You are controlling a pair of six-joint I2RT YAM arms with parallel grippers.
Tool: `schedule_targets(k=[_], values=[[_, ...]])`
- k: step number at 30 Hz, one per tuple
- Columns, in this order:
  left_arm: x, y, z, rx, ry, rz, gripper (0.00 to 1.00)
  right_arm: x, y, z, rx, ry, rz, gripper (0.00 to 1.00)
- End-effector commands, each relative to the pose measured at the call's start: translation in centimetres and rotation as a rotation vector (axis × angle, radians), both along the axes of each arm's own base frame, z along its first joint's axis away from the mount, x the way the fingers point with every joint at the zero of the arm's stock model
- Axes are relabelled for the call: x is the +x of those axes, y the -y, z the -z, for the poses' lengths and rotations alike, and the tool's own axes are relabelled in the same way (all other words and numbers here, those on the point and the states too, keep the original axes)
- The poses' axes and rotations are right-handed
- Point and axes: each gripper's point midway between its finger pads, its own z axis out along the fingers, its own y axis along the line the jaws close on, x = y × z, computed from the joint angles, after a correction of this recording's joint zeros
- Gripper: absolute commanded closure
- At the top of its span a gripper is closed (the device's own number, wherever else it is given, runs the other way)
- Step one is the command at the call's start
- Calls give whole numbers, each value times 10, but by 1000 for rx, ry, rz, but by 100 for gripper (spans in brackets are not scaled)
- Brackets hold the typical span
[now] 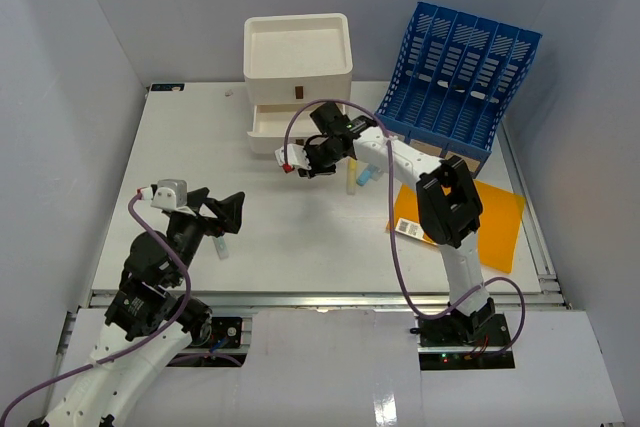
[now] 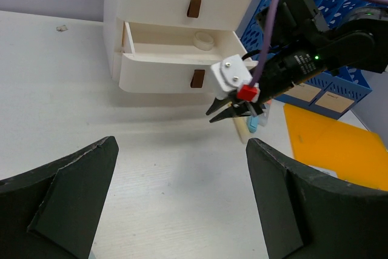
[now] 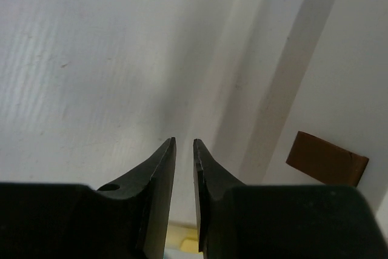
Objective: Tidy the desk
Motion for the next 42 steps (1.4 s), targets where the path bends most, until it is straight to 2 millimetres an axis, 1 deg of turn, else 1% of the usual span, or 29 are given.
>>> schedule_targets(k=[1, 4, 5, 8, 9, 11, 13, 14, 16, 17, 20, 22, 24, 25, 26, 27, 28, 31, 33, 34, 38, 40, 42], values=[[3, 2, 4, 17, -15, 1, 2, 69, -14, -26, 59, 215, 232, 74], [4, 2, 5, 18, -18, -2, 2, 86, -14, -28, 71, 272, 300, 68], [4, 1, 5, 18, -18, -3, 2, 93, -16, -34, 97, 294, 325, 63], [4, 1, 5, 19, -19, -5, 2, 111, -17, -49, 130, 363, 387, 53], [4, 1, 5, 18, -18, -6, 2, 117, -18, -54, 145, 378, 402, 52], [4, 0, 5, 18, -19, -8, 2, 124, -21, -59, 159, 395, 417, 46], [4, 0, 5, 17, -17, -8, 2, 128, -23, -60, 167, 407, 424, 39], [4, 0, 5, 17, -16, -8, 2, 129, -23, -58, 166, 411, 425, 39], [4, 0, 6, 18, -18, -9, 2, 133, -23, -55, 165, 417, 430, 34], [4, 0, 6, 19, -20, -8, 2, 134, -25, -56, 173, 417, 428, 32], [5, 1, 7, 23, -26, -9, 2, 129, -31, -52, 194, 377, 392, 31], [5, 0, 8, 24, -28, -12, 2, 111, -34, -51, 206, 339, 304, 32], [6, 0, 9, 25, -33, -14, 2, 92, -42, -54, 237, 315, 190, 32], [6, 0, 10, 25, -34, -14, 2, 93, -42, -56, 239, 320, 195, 32], [6, 0, 10, 26, -35, -15, 2, 96, -42, -55, 237, 325, 202, 32], [6, 0, 10, 27, -37, -15, 2, 104, -42, -50, 227, 333, 223, 32], [7, 0, 11, 28, -38, -17, 2, 116, -44, -62, 240, 361, 252, 33], [7, 0, 11, 30, -39, -18, 2, 148, -35, -63, 266, 383, 371, 31], [7, 0, 11, 29, -39, -19, 2, 167, -28, -67, 310, 412, 447, 28], [7, 0, 11, 28, -40, -20, 2, 172, -26, -68, 327, 416, 475, 26], [7, 1, 12, 29, -43, -13, 2, 181, -18, -61, 343, 390, 509, 25], [8, 3, 13, 32, -47, -8, 2, 179, -17, -54, 342, 369, 498, 22], [9, 5, 15, 34, -52, -2, 2, 171, -18, -49, 344, 341, 458, 21]])
